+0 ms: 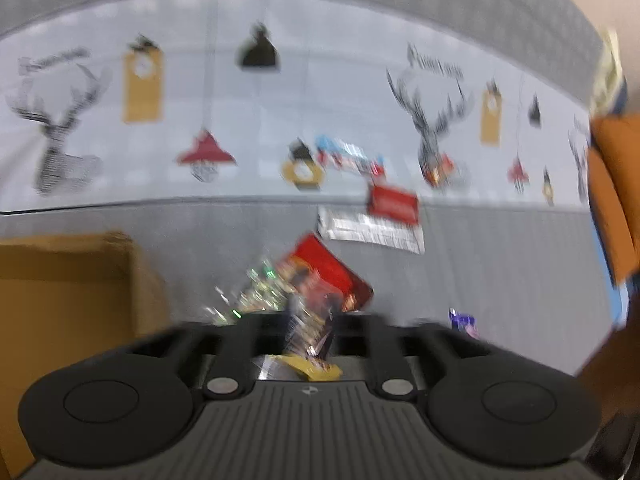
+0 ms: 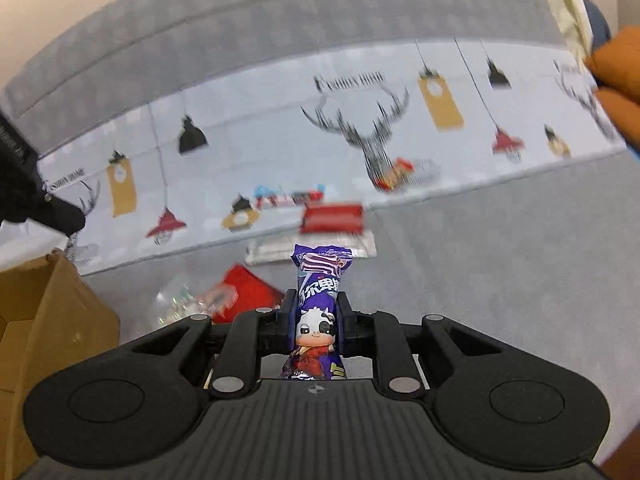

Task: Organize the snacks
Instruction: 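Grasp the clear candy bag with left tool while right tool grasps purple candy bar, then carry the candy bag with left tool while right tool carries purple bar to box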

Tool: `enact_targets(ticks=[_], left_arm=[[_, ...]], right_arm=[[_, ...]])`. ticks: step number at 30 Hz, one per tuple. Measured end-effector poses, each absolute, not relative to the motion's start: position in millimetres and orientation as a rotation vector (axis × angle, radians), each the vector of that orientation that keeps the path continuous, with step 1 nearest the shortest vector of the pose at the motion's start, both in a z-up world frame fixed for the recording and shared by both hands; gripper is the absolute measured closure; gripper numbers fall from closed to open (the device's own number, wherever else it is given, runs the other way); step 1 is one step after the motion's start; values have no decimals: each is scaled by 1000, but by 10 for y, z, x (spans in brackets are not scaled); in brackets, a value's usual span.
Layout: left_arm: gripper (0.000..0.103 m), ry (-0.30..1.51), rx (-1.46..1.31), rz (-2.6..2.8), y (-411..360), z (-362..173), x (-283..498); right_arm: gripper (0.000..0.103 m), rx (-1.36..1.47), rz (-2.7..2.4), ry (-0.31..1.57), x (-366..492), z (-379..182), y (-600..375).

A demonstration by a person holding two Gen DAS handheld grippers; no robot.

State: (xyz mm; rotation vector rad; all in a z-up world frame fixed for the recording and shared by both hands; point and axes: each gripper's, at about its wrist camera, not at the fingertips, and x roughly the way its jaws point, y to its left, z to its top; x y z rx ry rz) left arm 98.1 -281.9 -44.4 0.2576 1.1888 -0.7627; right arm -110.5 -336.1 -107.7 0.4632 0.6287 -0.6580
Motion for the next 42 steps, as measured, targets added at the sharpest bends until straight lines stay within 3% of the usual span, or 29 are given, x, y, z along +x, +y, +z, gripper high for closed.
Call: enact_targets(ticks=[1, 2, 6, 14, 15, 16, 17, 18, 19, 20, 22, 29, 36, 42], left_arm=[[6, 1199, 293, -765, -2882, -563, 992], [1, 1193, 328, -767, -2946, -671, 982], [1, 1115, 555, -797, -3271, -1126, 939], [0, 1213, 850, -758, -3466, -2065, 1110], [2, 1262, 788, -745, -3422, -2103, 1201], [15, 1318, 684, -736, -3350, -2094, 1300], [38, 1332, 607, -711, -3279, -2039, 1370], [47, 1326, 572, -708, -3238, -1977, 1415], [75, 1313, 545, -716, -3190, -1908, 1447], [84, 1290, 524, -707, -3137, -1838, 1468], [89, 1276, 471, -693, -3052, -1716, 1503], [89, 1176, 336, -746, -2765, -1005, 1261], [89, 1029, 287, -831, -2193, -203, 710], [89, 1000, 308, -778, -1681, 125, 175]], right_arm=[[83, 491, -665, 640, -1123, -1133, -3391], [83, 510, -676, 655, -1143, -1195, -3421], [83, 539, -699, 699, -1179, -1406, -3507], [83, 539, -675, 729, -1093, -1627, -3614], [83, 540, -672, 732, -1080, -1646, -3616], [83, 541, -667, 736, -1063, -1667, -3621], [83, 543, -662, 739, -1054, -1686, -3624], [83, 545, -660, 742, -1046, -1704, -3621], [83, 545, -661, 744, -1043, -1720, -3619], [83, 543, -662, 745, -1041, -1732, -3619], [83, 538, -666, 746, -1035, -1751, -3609], [83, 503, -652, 716, -1060, -1592, -3447], [84, 446, -601, 631, -1183, -1108, -3140], [84, 475, -532, 557, -1418, -598, -2709]])
